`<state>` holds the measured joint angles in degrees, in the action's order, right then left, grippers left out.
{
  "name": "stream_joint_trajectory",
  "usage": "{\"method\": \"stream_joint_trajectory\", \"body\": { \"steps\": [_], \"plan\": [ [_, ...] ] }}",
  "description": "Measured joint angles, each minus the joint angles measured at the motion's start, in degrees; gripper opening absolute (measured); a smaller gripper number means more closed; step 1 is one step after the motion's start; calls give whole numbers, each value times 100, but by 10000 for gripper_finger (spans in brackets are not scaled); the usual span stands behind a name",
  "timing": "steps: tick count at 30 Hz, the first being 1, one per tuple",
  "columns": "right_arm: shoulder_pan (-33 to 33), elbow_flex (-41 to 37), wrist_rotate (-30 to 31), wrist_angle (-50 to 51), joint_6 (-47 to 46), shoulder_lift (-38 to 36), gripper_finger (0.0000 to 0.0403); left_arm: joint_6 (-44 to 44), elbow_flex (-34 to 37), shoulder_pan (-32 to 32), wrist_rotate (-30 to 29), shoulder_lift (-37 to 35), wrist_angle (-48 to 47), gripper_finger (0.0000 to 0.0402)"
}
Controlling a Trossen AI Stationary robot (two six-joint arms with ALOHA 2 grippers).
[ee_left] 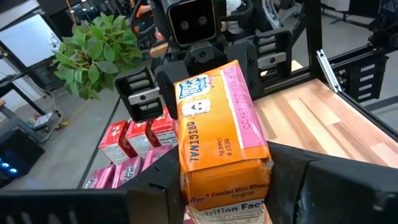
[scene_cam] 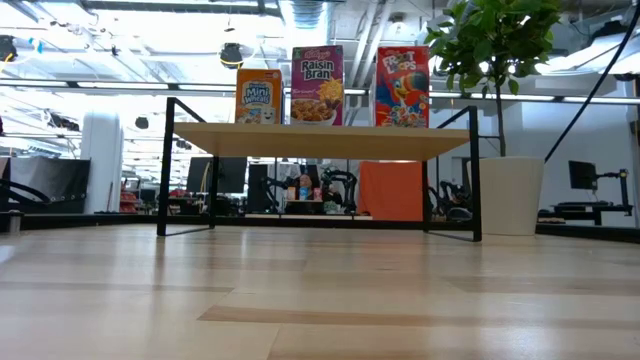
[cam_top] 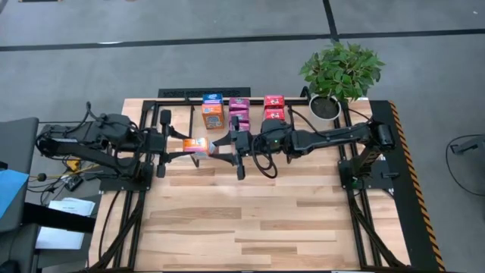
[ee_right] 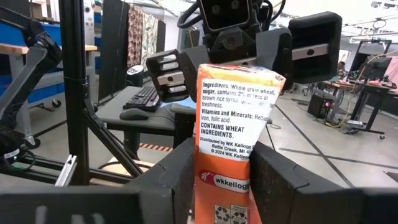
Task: Stack cereal on shelf
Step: Put the orange cereal box on the shelf aligned with the other orange cereal box
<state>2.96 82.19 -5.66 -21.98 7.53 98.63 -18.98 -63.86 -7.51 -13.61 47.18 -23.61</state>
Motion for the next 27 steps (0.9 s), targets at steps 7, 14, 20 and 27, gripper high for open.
{"method": "stream_joint_trajectory", "body": {
  "steps": [7,14,20,27],
  "plan": [
    [2,4,118,696,198,-237,229,53,2,0,-190,15,-147,141],
    [141,2,362,1979,206,-1122,247,112,2,14,-645,67,-505,140],
    [710,2,1207,2482,623,-1902,232,60,619,247,-681,28,-197,140],
    [1543,3,2234,2748,1032,-2335,219,-177,1768,878,-648,-142,948,140]
  ]
}}
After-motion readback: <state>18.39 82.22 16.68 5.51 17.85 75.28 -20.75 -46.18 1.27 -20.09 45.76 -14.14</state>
